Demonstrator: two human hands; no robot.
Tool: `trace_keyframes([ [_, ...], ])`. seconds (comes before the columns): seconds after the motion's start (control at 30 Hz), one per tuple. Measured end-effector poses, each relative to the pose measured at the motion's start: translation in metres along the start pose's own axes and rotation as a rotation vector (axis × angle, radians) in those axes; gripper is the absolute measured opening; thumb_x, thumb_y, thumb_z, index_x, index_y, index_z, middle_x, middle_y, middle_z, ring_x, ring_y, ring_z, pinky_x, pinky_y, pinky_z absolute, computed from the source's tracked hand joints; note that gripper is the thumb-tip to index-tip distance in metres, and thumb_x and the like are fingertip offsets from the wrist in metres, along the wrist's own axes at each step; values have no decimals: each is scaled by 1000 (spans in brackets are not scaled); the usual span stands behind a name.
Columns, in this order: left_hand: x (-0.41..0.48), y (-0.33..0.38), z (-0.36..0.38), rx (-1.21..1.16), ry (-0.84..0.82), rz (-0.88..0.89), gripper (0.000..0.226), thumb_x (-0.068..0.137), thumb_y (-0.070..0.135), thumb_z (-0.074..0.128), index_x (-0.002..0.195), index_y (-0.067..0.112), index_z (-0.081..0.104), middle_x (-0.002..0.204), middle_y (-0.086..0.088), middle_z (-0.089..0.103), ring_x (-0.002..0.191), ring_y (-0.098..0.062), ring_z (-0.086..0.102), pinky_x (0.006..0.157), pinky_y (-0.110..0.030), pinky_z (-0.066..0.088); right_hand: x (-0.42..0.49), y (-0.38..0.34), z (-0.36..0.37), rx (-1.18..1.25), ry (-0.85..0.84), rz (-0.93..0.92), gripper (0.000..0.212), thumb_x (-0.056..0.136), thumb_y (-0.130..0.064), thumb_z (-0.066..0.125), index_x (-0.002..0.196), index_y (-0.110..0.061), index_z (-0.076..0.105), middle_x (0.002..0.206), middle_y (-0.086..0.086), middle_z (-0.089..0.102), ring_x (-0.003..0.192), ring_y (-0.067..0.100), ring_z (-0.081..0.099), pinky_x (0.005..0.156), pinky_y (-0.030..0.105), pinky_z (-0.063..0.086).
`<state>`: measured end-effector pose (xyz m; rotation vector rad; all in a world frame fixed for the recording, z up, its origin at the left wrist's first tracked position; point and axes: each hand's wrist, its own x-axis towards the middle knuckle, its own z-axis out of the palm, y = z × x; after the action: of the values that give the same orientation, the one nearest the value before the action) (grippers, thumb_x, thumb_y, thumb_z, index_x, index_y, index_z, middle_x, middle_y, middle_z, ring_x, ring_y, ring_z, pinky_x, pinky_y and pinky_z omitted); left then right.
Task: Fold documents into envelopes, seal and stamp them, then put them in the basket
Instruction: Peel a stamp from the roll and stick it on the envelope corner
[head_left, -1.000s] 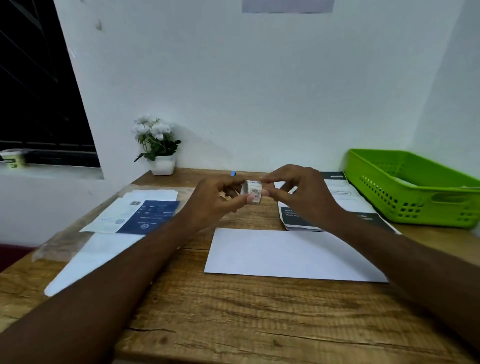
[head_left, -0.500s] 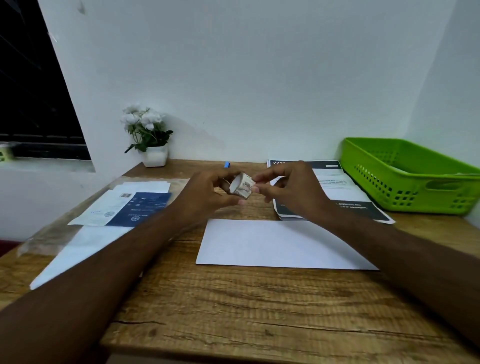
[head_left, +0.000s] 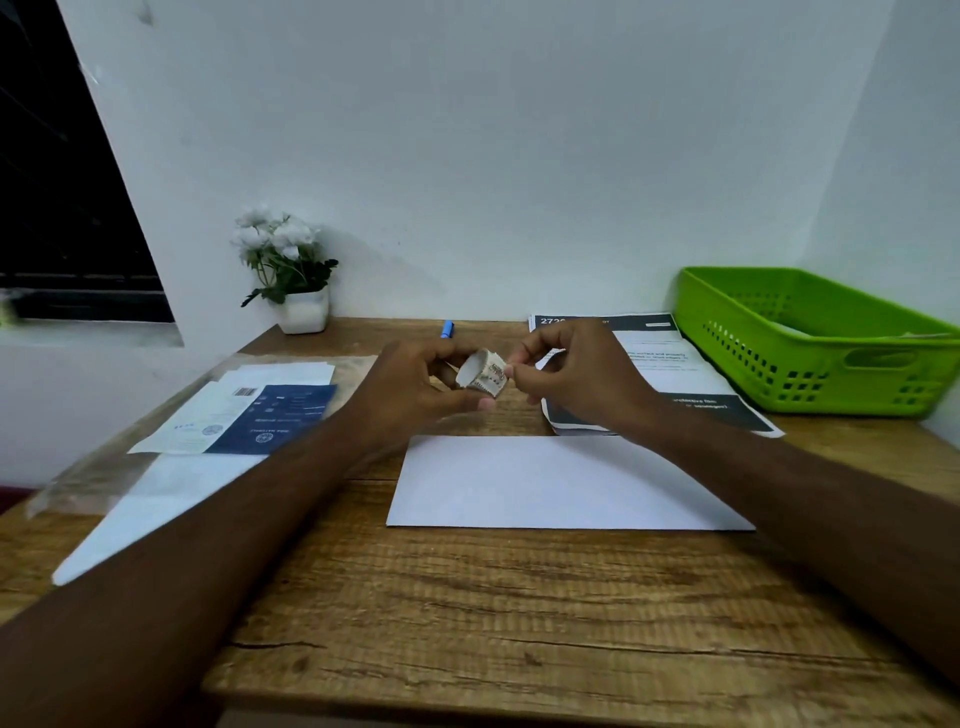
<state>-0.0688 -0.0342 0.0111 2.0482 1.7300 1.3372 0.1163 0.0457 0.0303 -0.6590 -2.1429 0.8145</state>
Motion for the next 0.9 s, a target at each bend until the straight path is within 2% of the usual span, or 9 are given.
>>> trace_keyframes([
  [0.1,0,2,-1,49,-2,-39,54,66,28,84,117,17,67,86,17,68,77,-4,65,67,-19,50,-1,0,3,-73,43,-40,11,74,-8,75,68,-16,70,54,-8,65,46,4,55,49,10,37],
  [0.2,0,5,-1,70,-5,-77,51,68,28,83,116,18,68,79,16,68,74,-12,65,61,-17,47,-3,1,5,-116,80,-117,9,69,-8,76,67,-15,71,63,2,69,52,12,59,53,9,38],
  [0.33,0,6,-1,49,-17,-138,50,70,29,82,116,17,68,77,4,73,72,-18,68,55,-12,43,-6,2,5,-81,94,-230,6,68,-8,75,72,-9,71,68,0,70,55,6,61,53,12,44],
  [0.43,1,5,-1,82,-28,-132,47,71,34,80,115,23,68,79,1,74,72,-22,67,57,-23,46,-6,4,6,-22,68,-255,15,71,-4,77,83,-7,69,75,0,70,61,11,65,55,18,49],
  [0.53,0,1,-2,88,-38,-123,43,71,36,80,112,27,70,80,-1,74,72,-25,64,59,-33,46,-2,7,11,-10,51,-243,28,73,-8,82,98,-17,71,74,-7,69,61,6,64,59,18,50],
  [0.63,1,0,-1,84,-44,-152,46,71,36,80,114,22,70,80,-2,73,67,-22,61,55,-22,41,2,12,15,-18,77,-267,17,76,-8,81,88,-18,77,72,-17,68,62,3,64,59,18,50],
  [0.73,1,1,-3,5,-63,-199,48,72,32,79,116,18,68,81,1,74,67,-13,68,60,-19,50,2,14,14,44,84,-276,10,76,-5,80,86,-9,78,76,-8,71,65,5,65,59,15,49],
  [0.83,-1,4,-5,-111,-87,-207,42,74,20,78,115,15,67,81,3,73,66,-7,71,60,-13,53,1,15,13,169,68,-272,15,76,-4,79,91,-4,77,80,5,72,68,13,67,61,27,57],
  [0.9,-1,4,-6,-188,-77,-218,43,74,17,78,115,12,67,88,-5,75,72,-13,72,67,-22,58,2,15,13,279,56,-229,17,78,-1,77,95,2,75,83,7,72,72,14,69,66,27,58],
])
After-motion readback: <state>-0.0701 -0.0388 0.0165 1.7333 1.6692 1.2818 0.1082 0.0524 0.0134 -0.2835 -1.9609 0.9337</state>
